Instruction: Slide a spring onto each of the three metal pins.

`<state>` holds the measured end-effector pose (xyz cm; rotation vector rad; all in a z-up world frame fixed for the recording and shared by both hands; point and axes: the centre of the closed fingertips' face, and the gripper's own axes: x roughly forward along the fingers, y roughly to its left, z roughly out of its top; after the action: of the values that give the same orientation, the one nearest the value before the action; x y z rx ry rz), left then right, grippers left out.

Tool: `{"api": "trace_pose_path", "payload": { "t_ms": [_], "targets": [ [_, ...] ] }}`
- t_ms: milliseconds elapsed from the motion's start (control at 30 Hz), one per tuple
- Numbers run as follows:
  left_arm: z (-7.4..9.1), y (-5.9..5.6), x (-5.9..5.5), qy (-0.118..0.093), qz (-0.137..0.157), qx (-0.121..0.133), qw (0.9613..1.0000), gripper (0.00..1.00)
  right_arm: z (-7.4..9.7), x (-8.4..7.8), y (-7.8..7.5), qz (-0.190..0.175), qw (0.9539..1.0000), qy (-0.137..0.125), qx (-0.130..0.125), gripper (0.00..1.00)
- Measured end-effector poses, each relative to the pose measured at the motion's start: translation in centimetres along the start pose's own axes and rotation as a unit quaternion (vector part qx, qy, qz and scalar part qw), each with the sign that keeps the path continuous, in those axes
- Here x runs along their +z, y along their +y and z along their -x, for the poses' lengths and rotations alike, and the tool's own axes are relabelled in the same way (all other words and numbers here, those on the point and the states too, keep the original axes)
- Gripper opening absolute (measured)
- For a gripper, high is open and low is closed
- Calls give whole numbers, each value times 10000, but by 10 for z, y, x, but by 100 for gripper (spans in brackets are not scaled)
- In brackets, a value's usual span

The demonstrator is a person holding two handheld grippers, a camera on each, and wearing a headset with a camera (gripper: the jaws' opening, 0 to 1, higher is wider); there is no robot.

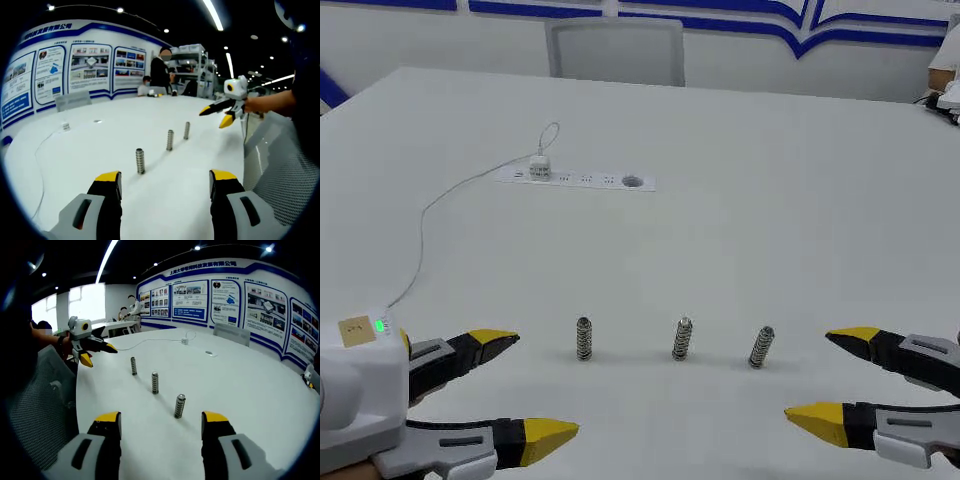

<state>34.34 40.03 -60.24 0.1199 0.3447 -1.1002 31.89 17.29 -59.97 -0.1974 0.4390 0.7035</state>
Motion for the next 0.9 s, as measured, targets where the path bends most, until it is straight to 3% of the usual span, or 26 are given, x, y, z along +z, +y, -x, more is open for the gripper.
{"api": "trace_pose_path", "payload": {
  "t_ms": [900],
  "targets": [
    [1,-1,1,-12,-41,-2,10000,73,6,3,-1,-32,9999,-86,-130,66]
  ]
}}
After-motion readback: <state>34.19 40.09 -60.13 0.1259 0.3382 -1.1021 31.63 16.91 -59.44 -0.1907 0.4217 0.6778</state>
